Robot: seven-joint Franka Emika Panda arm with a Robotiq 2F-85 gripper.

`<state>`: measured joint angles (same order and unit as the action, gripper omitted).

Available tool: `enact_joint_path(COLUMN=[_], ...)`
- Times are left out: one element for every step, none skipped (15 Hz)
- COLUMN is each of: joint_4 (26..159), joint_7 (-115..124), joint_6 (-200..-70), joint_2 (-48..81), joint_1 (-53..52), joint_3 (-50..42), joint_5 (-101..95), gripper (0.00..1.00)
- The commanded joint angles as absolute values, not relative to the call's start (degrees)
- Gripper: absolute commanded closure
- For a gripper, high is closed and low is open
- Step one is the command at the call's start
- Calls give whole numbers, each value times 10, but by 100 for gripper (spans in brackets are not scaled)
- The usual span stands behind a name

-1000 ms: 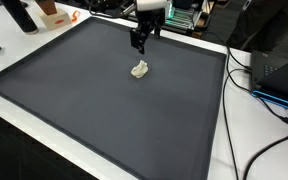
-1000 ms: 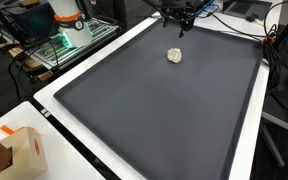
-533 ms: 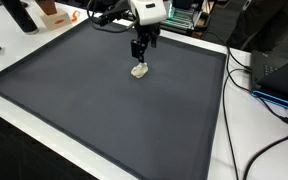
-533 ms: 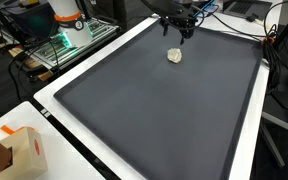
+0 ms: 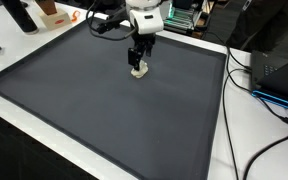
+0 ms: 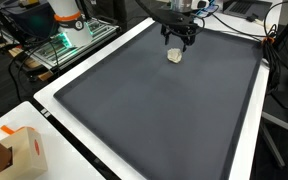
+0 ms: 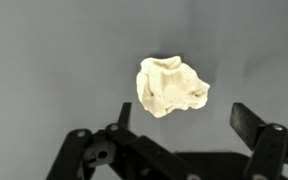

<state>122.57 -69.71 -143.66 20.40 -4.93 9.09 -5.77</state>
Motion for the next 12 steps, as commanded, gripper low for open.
enact_joint_path(joint_4=[1232, 1231, 1231, 1231, 1230, 1230, 1229, 1228, 1228, 1227, 1227, 1227], joint_7=[-680, -678, -674, -674, -675, -675, -674, -676, -675, -676, -676, -676], joint_6=[-1462, -1465, -1467, -1468, -1470, -1470, -1469, -1469, -1469, -1469, -1469, -1468], joint_2=[215, 217, 219, 221, 223, 224, 227, 229, 230, 231, 232, 233], joint_1=[-48, -48, -49, -47, -45, -45, -45, -44, -44, -44, -44, -44], joint_3=[87, 87, 85, 86, 89, 89, 88, 90, 90, 90, 89, 89], joint_5=[-87, -91, -96, -97, -95, -96, -96, -95, -95, -95, -95, -96], gripper=[0, 0, 0, 0, 2, 5, 6, 8, 12, 15, 23, 30])
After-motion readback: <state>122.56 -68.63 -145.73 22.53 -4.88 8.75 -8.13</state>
